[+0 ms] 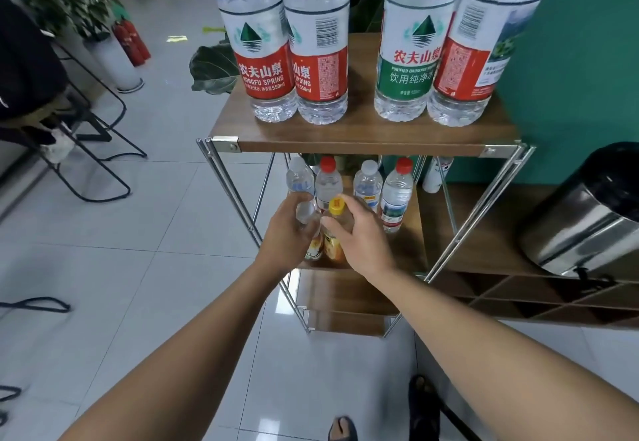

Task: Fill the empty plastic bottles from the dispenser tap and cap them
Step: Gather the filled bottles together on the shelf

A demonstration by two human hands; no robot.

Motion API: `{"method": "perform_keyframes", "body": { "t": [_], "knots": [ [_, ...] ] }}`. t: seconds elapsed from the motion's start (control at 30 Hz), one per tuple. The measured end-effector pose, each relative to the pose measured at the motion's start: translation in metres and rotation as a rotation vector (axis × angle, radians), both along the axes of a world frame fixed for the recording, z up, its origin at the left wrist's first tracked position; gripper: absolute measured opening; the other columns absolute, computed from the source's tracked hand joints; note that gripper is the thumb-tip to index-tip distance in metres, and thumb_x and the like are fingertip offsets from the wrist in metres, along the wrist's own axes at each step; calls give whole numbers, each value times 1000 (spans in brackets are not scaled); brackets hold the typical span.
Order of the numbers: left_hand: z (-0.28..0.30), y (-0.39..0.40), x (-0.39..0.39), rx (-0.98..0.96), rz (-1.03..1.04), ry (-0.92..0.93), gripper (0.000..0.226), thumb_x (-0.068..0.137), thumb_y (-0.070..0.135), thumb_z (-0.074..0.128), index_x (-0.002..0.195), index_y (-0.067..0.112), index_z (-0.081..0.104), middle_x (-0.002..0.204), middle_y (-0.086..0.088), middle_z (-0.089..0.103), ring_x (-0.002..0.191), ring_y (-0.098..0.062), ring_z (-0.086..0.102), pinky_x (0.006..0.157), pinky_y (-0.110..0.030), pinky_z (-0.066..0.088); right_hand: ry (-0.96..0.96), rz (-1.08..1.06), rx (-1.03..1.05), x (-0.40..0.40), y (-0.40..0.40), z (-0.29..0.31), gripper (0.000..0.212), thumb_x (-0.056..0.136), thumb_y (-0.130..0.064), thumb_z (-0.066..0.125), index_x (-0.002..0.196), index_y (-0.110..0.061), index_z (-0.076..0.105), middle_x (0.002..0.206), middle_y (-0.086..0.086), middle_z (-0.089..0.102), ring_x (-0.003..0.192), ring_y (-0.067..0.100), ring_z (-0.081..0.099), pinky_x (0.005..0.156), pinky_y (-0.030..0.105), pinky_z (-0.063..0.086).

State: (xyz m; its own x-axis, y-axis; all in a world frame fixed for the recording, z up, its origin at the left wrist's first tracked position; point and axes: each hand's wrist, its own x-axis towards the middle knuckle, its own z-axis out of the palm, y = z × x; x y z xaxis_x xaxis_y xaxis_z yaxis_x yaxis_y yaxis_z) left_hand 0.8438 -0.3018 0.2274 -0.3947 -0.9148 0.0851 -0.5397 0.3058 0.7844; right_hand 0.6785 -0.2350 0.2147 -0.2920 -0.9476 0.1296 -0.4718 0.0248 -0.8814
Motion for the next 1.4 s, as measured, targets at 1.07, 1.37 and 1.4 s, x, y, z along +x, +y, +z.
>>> {"method": "perform_keyframes", "body": {
  "t": [1.07, 1.37, 1.4],
  "knots": [
    [-99, 131, -422, 512, 71, 194, 23, 116, 32, 59, 100, 29, 75, 91, 14, 77, 86, 1, 69, 77, -22, 50, -371, -468, 164, -360, 162, -91, 25, 110, -30, 68, 134, -23, 73, 123, -14, 76, 114, -4, 69, 100, 19, 55],
    [-155, -4, -496, 496, 126, -218, 33, 118, 43, 49, 133, 20, 67, 120, 0, 72, 93, -13, 65, 67, -28, 41, -259, -245, 222, -456, 15, -191, 48, 108, -6, 64, 155, -15, 58, 144, -15, 62, 127, -7, 61, 112, 15, 47],
    [-161, -19, -504, 499, 144, -214, 35, 119, 42, 48, 136, 18, 67, 119, -1, 73, 88, -12, 63, 64, -28, 41, -239, -227, 217, -460, -5, -198, 49, 111, -8, 60, 159, -16, 54, 149, -14, 57, 134, -6, 55, 116, 12, 42]
  ]
}}
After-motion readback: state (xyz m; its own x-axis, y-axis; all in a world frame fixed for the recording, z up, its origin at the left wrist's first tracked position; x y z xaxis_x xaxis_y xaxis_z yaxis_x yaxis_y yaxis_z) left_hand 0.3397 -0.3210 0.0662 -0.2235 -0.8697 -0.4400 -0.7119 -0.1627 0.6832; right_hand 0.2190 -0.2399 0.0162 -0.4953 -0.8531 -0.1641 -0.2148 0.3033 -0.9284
